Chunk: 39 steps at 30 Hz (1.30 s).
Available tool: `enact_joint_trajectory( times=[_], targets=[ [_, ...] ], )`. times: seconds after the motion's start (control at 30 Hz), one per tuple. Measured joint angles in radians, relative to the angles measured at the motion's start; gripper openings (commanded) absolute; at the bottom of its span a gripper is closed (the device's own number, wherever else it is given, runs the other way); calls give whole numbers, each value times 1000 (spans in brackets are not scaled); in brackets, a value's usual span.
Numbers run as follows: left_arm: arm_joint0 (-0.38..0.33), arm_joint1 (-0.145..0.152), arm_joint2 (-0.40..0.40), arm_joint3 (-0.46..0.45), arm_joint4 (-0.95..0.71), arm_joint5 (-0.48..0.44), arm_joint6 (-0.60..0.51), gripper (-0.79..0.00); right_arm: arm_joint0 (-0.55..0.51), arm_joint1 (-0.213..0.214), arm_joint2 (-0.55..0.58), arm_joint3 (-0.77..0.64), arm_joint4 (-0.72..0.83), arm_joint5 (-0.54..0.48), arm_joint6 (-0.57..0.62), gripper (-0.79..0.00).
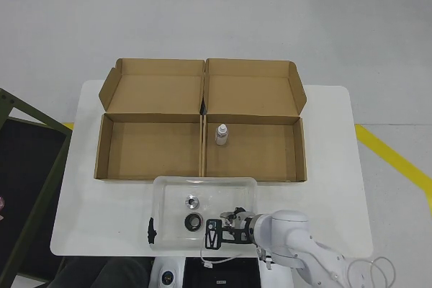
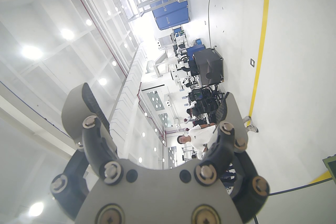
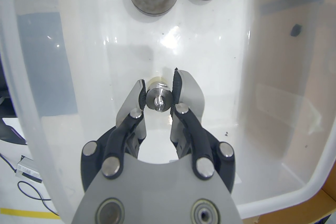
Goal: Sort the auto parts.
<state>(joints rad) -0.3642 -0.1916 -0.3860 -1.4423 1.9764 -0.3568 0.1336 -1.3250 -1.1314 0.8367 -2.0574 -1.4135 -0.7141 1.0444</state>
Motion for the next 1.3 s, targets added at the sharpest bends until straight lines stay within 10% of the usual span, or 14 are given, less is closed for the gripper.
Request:
enact_joint_trajectory(
  times=[1.3],
  targets=[
    [0,0,0,0,0,0,0,0,79,10,144,-30,8,67,-658,-785]
  ],
)
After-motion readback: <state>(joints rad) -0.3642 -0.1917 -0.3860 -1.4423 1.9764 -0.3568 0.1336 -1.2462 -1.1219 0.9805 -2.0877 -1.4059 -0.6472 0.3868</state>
